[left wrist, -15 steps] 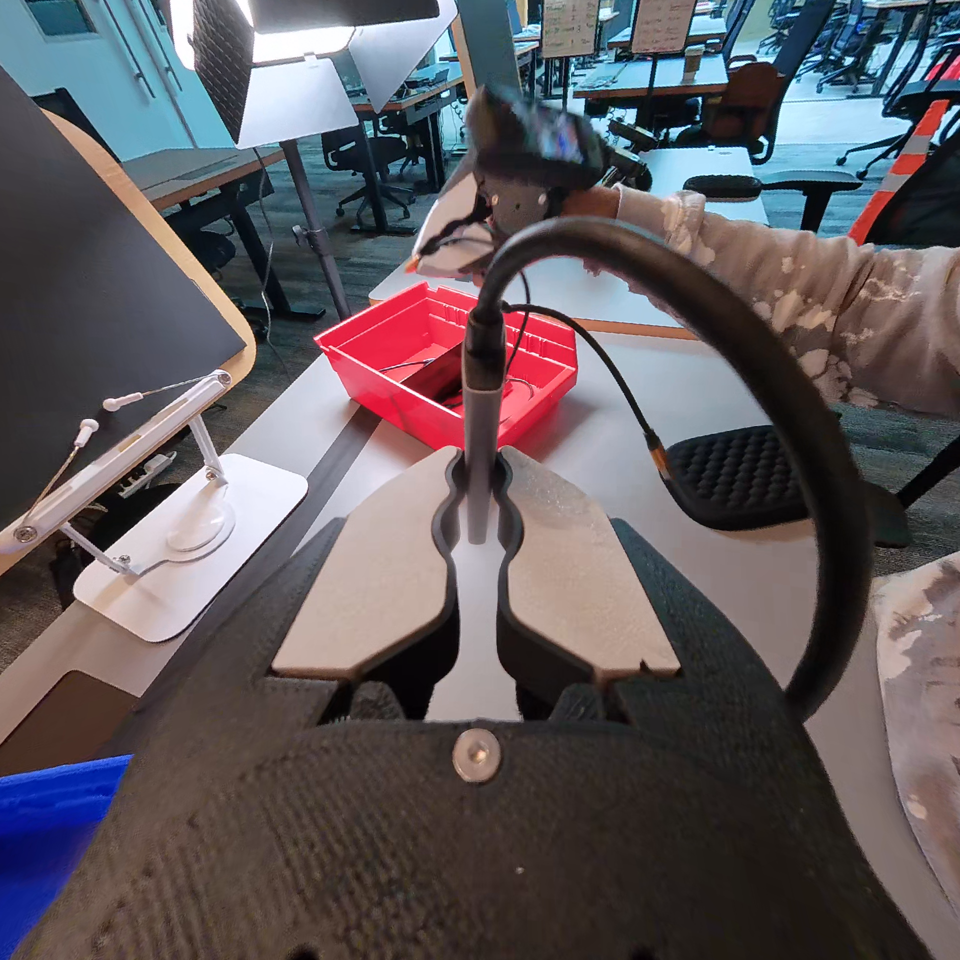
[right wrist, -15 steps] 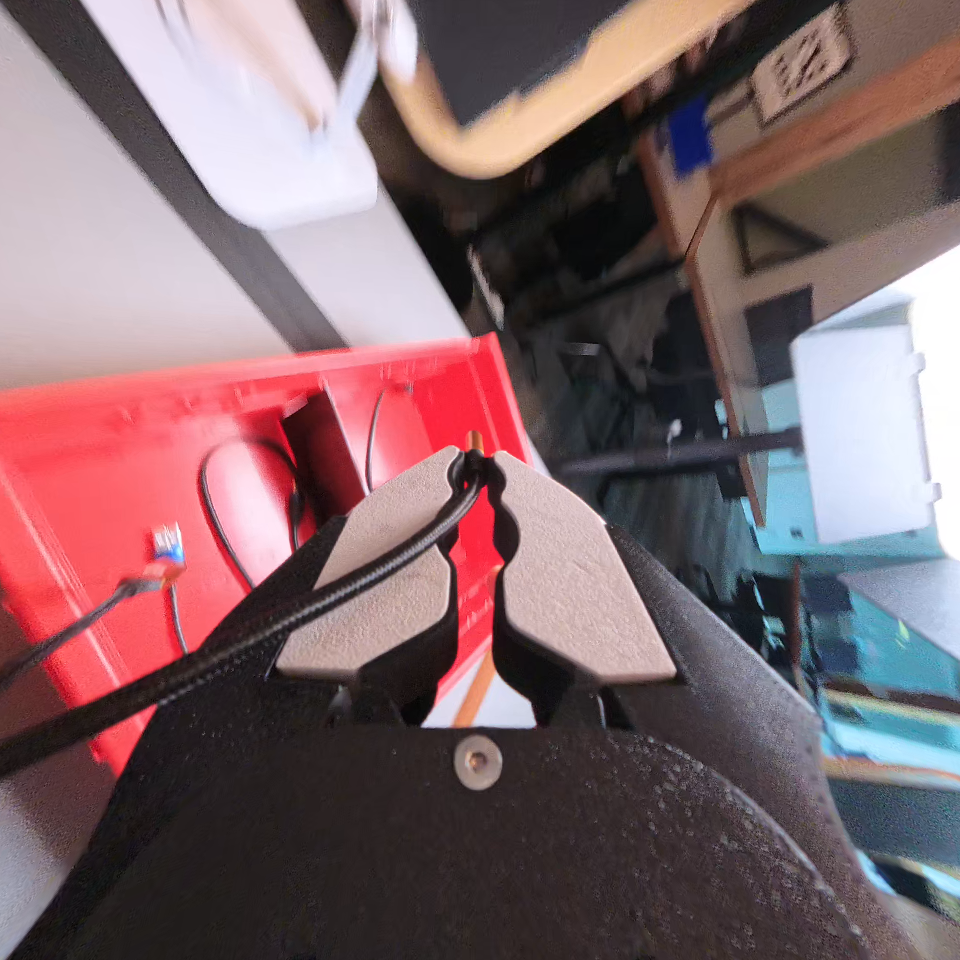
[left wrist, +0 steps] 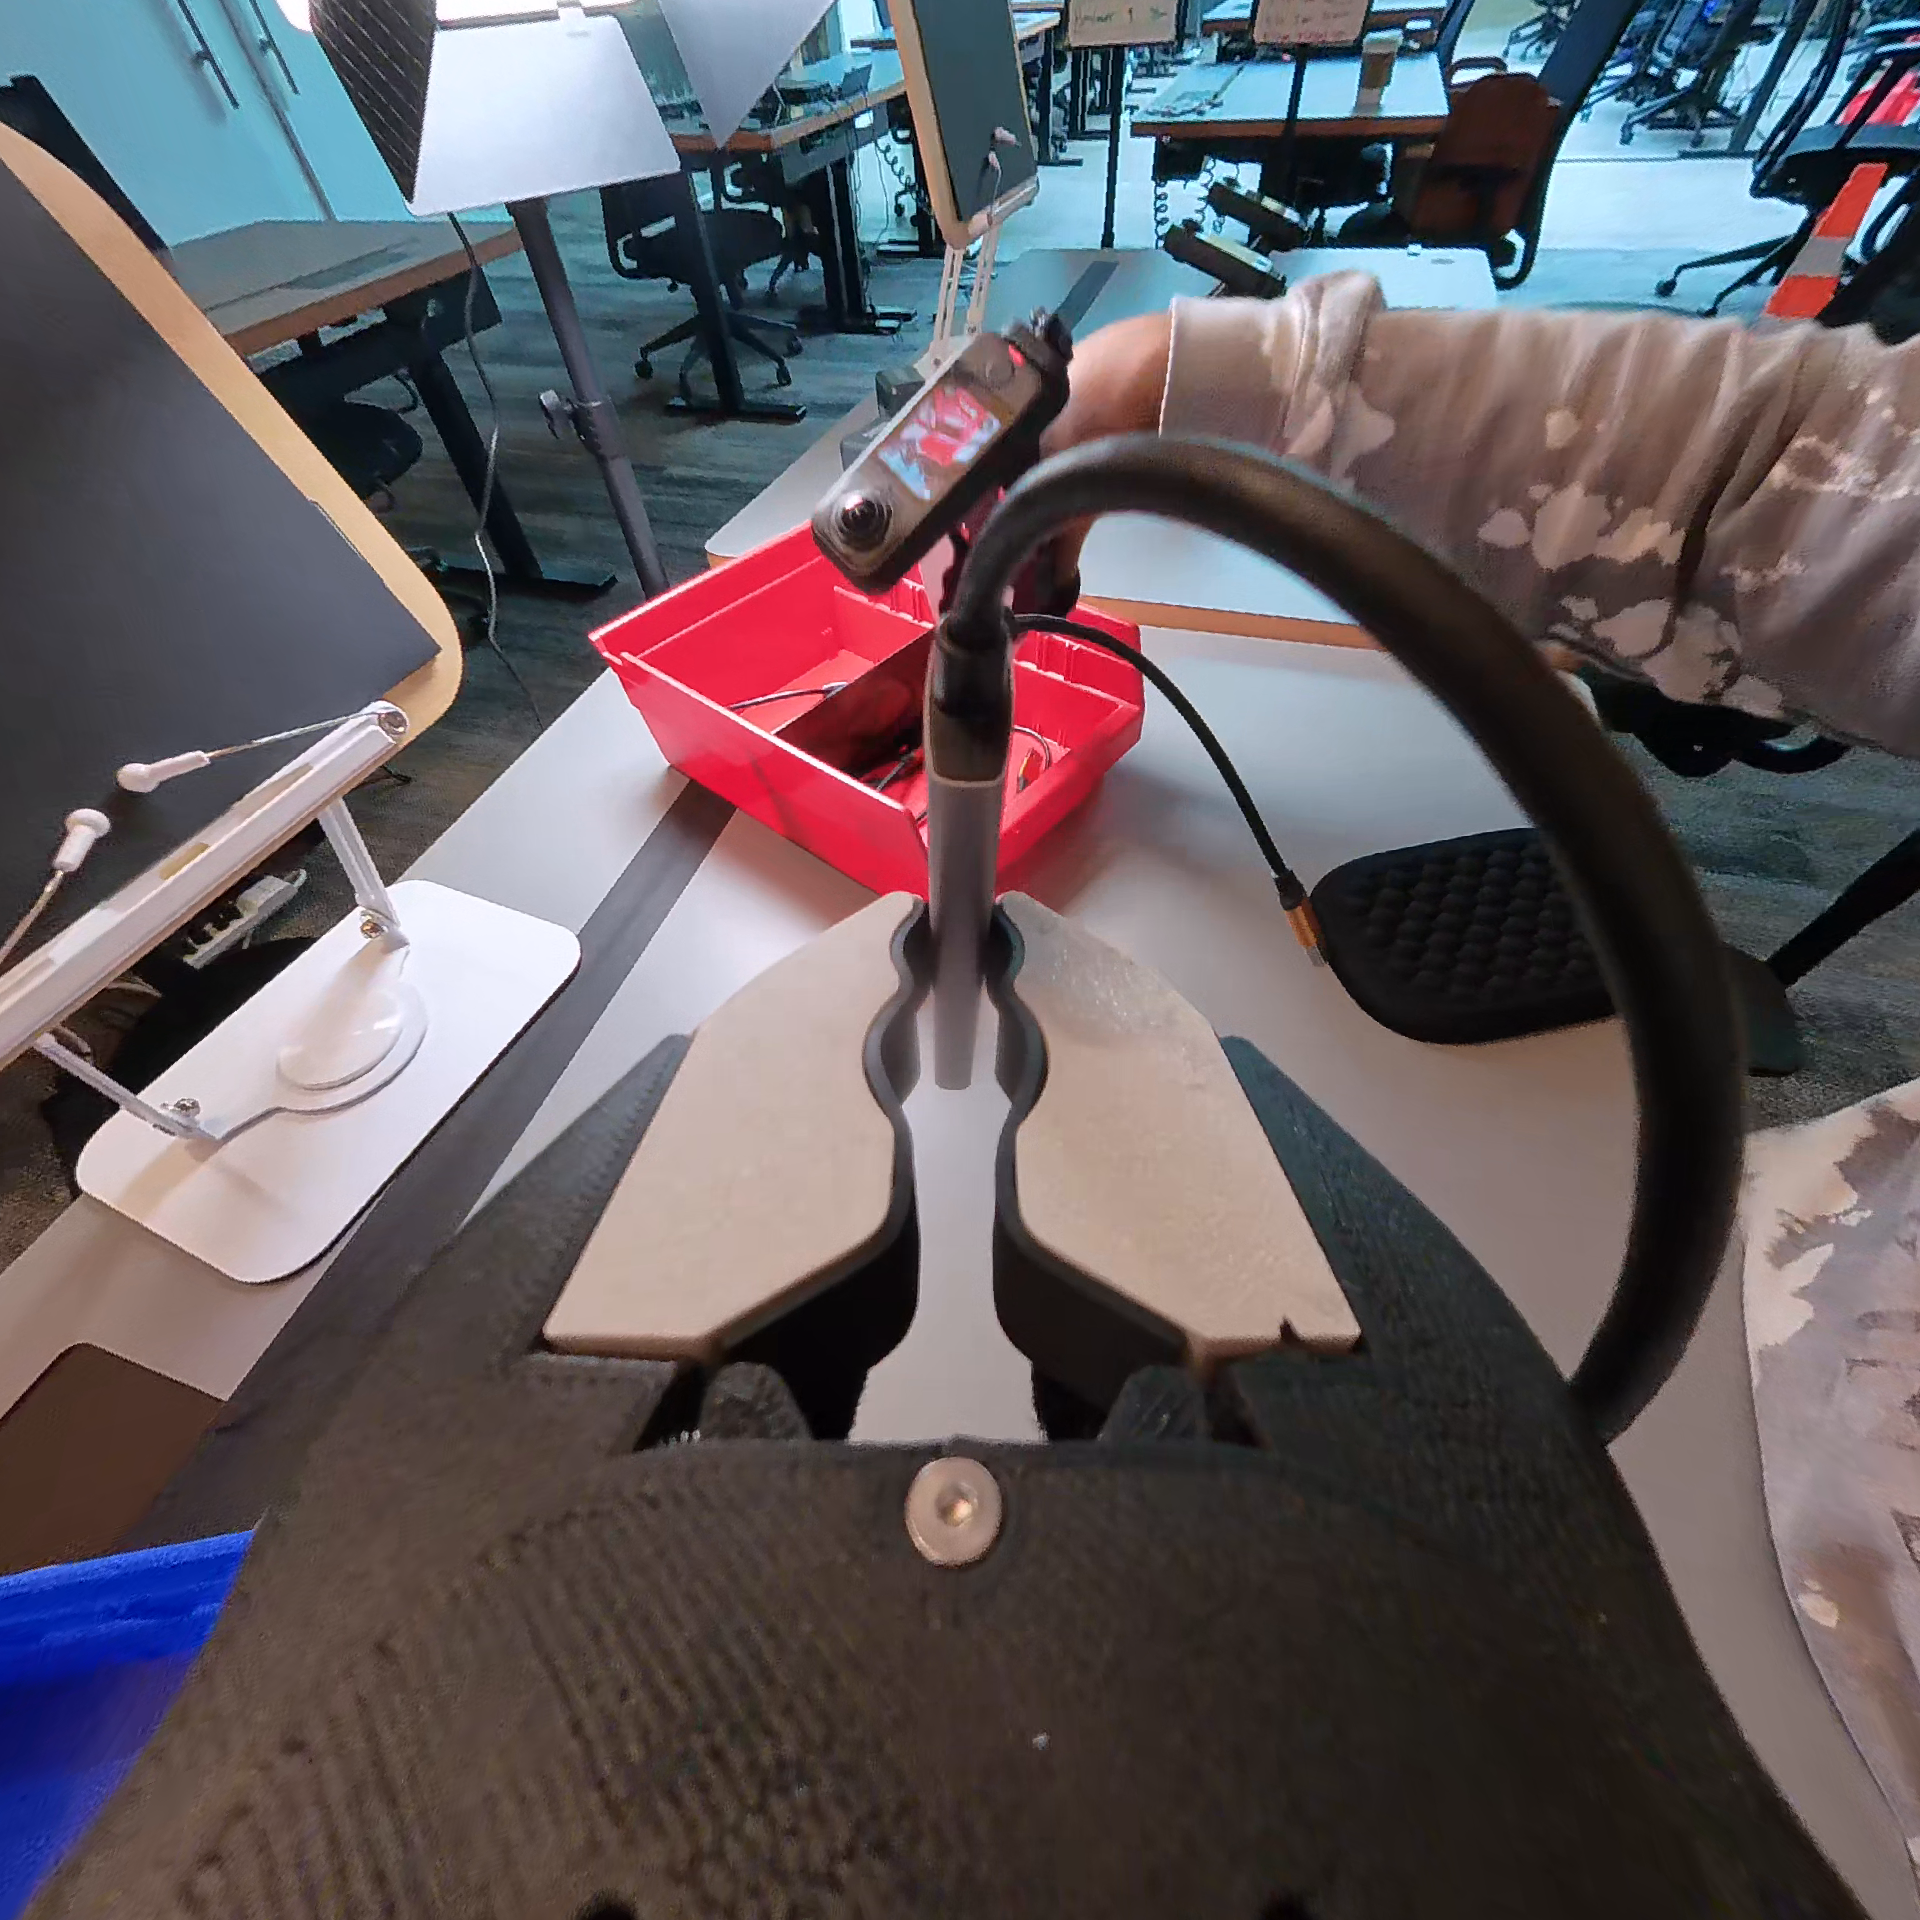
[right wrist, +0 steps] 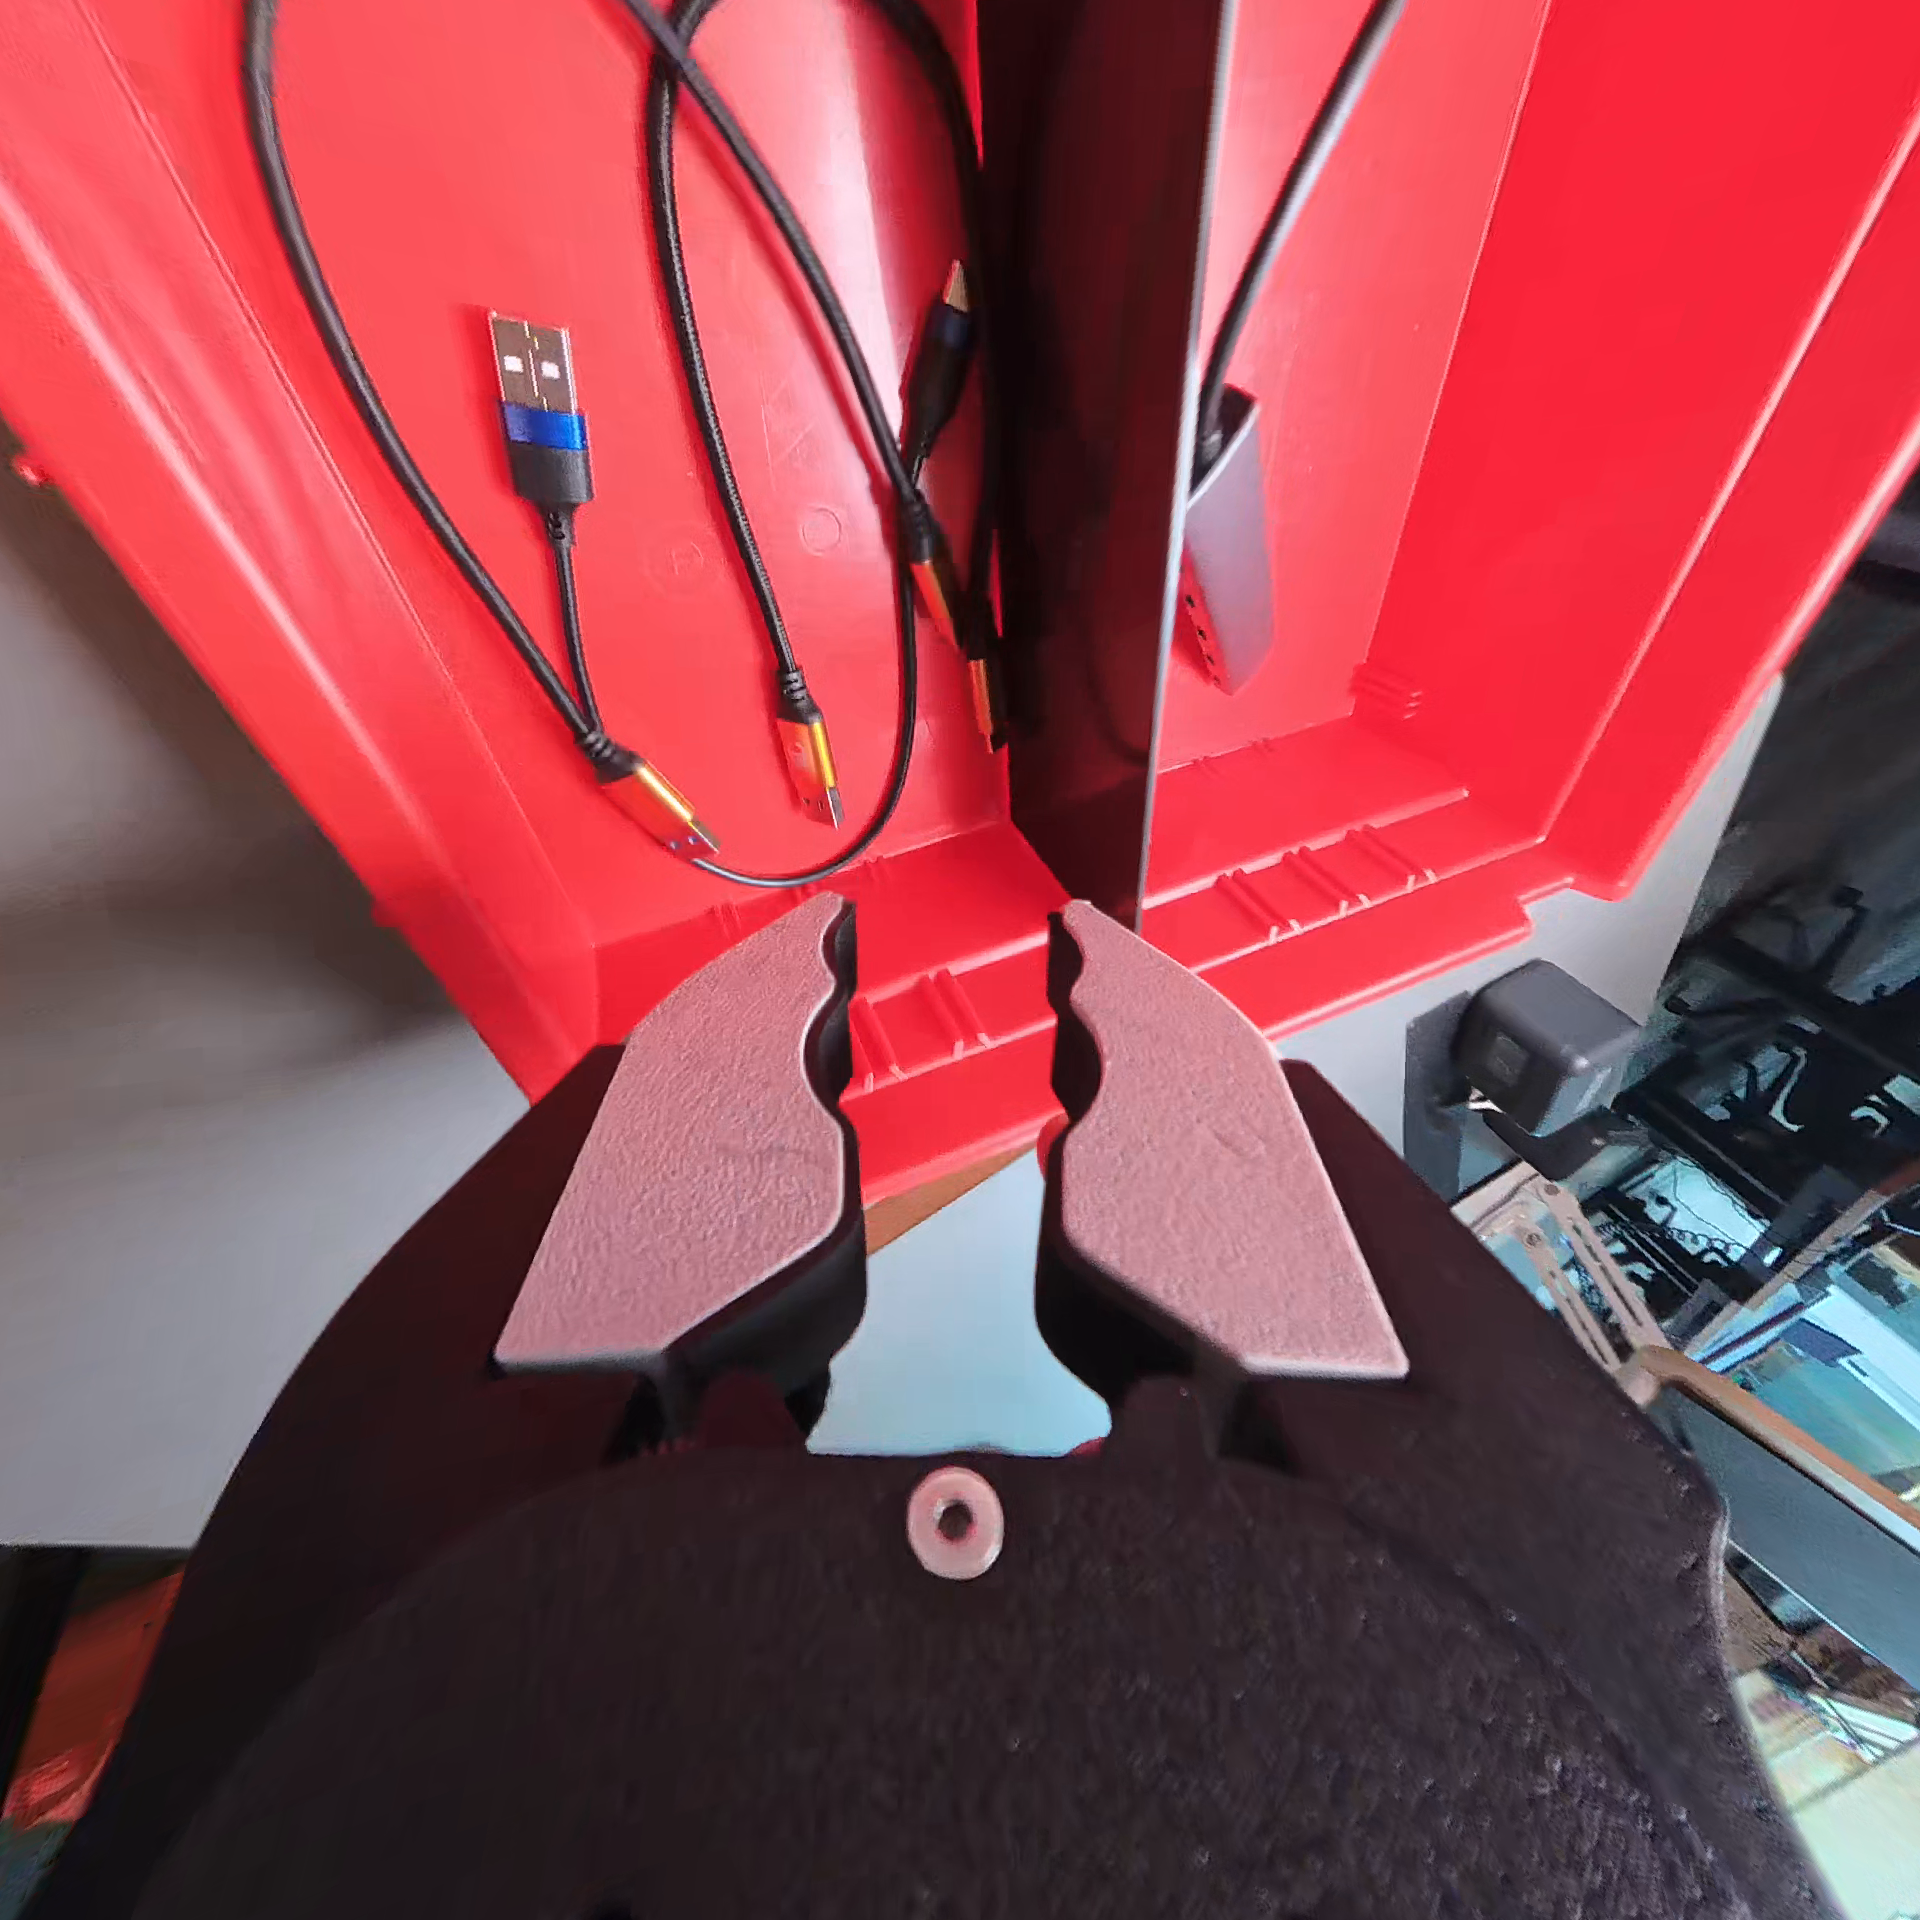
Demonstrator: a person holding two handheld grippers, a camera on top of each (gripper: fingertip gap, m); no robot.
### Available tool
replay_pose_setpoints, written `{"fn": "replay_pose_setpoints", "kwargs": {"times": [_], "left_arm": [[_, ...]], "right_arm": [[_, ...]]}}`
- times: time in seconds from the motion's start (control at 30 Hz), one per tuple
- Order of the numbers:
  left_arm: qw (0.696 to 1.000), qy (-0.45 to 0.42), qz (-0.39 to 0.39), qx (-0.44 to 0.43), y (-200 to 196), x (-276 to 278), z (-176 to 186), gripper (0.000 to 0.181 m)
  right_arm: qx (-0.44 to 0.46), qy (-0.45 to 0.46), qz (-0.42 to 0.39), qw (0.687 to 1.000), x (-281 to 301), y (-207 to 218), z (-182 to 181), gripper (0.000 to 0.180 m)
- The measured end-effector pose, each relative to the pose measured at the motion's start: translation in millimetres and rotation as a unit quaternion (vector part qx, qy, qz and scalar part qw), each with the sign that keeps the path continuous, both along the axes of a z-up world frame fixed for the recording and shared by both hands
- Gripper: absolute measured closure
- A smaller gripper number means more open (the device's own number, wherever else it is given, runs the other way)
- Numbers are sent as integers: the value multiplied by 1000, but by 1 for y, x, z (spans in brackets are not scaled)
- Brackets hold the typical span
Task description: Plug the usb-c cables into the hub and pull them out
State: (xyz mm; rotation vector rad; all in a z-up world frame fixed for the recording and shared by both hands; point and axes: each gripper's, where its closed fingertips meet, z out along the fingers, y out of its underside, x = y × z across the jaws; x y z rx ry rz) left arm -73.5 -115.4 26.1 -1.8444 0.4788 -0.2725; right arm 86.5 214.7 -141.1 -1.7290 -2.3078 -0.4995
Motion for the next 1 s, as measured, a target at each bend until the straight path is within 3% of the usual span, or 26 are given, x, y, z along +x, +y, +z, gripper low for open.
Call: {"fn": "replay_pose_setpoints", "kwargs": {"times": [0.1,0.17,0.27,0.33,0.5,0.63,0.67,0.8,0.93,1.0], "left_arm": [[1000,5,0,-5,2,1,-4,171],[1000,3,-2,-5,3,1,-4,171],[1000,-13,-25,1,3,7,-2,171],[998,-28,-47,1,3,15,-1,171],[992,-53,-118,-1,1,46,-1,171],[984,-70,-161,-11,-1,65,-3,171],[984,-72,-163,-14,0,66,-5,171],[982,-80,-172,-24,1,67,-8,171],[982,-85,-167,-30,5,66,-11,171],[982,-86,-166,-38,8,70,-15,171]], "right_arm": [[-32,68,19,997,-17,-12,20,143],[-94,201,66,973,-51,-45,46,143],[-224,425,171,860,-93,-132,109,146],[-315,500,223,776,-97,-190,140,147],[-418,549,303,657,-97,-280,156,147],[-487,595,322,552,-90,-311,183,153],[-491,605,322,538,-90,-314,189,156],[-468,614,332,542,-91,-318,191,155],[-426,618,336,570,-98,-322,179,156],[-429,629,335,555,-96,-325,184,164]]}}
